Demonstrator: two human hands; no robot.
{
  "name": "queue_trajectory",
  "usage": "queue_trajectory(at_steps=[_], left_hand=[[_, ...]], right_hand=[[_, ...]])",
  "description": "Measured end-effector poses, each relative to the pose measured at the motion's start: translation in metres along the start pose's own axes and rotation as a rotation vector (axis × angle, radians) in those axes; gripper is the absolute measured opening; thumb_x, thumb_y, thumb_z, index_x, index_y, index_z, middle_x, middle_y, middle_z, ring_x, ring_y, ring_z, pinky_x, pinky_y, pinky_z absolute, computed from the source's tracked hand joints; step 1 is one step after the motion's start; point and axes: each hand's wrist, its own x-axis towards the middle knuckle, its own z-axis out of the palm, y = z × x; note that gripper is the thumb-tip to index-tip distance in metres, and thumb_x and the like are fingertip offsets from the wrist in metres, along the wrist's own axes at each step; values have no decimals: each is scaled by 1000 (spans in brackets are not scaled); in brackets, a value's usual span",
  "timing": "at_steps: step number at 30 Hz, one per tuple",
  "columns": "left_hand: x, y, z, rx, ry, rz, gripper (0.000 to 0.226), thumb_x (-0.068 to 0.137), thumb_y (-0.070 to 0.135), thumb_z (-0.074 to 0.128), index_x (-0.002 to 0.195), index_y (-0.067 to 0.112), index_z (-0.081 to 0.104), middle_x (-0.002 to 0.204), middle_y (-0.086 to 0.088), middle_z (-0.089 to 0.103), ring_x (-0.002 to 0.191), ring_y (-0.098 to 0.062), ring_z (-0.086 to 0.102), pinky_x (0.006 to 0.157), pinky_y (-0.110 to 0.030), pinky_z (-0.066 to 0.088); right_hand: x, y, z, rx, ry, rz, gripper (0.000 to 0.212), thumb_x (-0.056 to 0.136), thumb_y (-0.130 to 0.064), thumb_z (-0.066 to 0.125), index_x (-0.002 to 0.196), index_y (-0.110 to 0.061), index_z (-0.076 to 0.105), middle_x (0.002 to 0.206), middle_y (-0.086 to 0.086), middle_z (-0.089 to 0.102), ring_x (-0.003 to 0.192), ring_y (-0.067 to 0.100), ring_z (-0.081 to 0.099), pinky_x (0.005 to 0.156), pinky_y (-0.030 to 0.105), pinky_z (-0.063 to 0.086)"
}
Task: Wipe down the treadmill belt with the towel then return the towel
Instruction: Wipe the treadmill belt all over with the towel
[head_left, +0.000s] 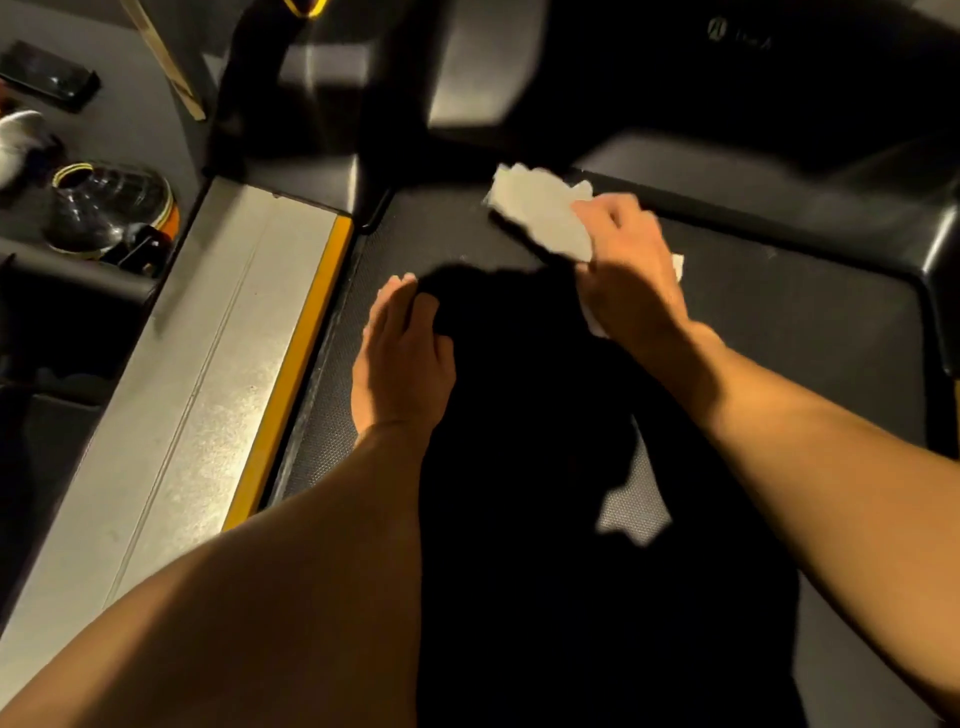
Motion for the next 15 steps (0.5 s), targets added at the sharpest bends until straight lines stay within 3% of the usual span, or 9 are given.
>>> queue_trajectory(at_steps=[3, 6, 8, 9, 11, 13, 15], left_hand=[[-2, -2, -4, -25, 45, 34, 31, 87, 14, 58, 118, 9, 57, 139, -9, 45, 133, -24, 40, 99, -30, 38], [13, -1, -11, -18, 6, 147, 25, 85, 13, 60, 106, 1, 55, 118, -20, 50, 107, -31, 50, 86, -36, 49], [35, 6, -18, -12, 0, 113, 27, 91, 19, 52, 112, 3, 50, 120, -19, 45, 105, -30, 46, 82, -38, 45], [46, 13, -23, -30, 0, 93, 34, 92, 22, 49, 122, 6, 47, 126, -17, 42, 111, -29, 43, 86, -35, 42], [63, 34, -30, 2, -7, 260, 52, 88, 28, 48, 136, 10, 39, 135, -16, 42, 122, -31, 40, 98, -38, 38], [63, 57, -24, 127, -135, 521, 60, 79, 35, 46, 135, 13, 42, 129, -15, 50, 118, -36, 46, 101, -46, 40], [53, 64, -7, 277, -316, 537, 55, 79, 32, 53, 132, 17, 46, 123, -13, 56, 110, -35, 53, 96, -45, 45]], right_hand=[[-11, -4, 1, -27, 17, 8, 32, 80, -15, 65, 112, -12, 62, 128, 20, 50, 109, 41, 49, 83, 44, 39], [-35, -20, 6, 29, -116, -283, 32, 89, -30, 56, 120, -30, 62, 115, 6, 58, 100, 27, 55, 80, 32, 45], [-32, -13, 1, -33, -82, -285, 33, 89, -40, 50, 119, -33, 61, 115, 4, 57, 98, 25, 52, 77, 29, 36], [-29, -7, -3, -74, -7, -216, 34, 86, -40, 53, 117, -29, 61, 114, 7, 56, 96, 28, 52, 76, 33, 36], [-29, 4, -2, -83, 84, -115, 38, 77, -30, 63, 112, -15, 59, 108, 14, 54, 90, 34, 53, 73, 40, 44], [-36, 6, 0, 33, 85, -190, 28, 78, -19, 60, 103, -7, 59, 99, 16, 58, 86, 32, 54, 72, 42, 47], [-34, 0, 5, 219, 27, -248, 20, 90, -13, 52, 105, -6, 62, 98, 17, 64, 94, 26, 59, 84, 37, 48]])
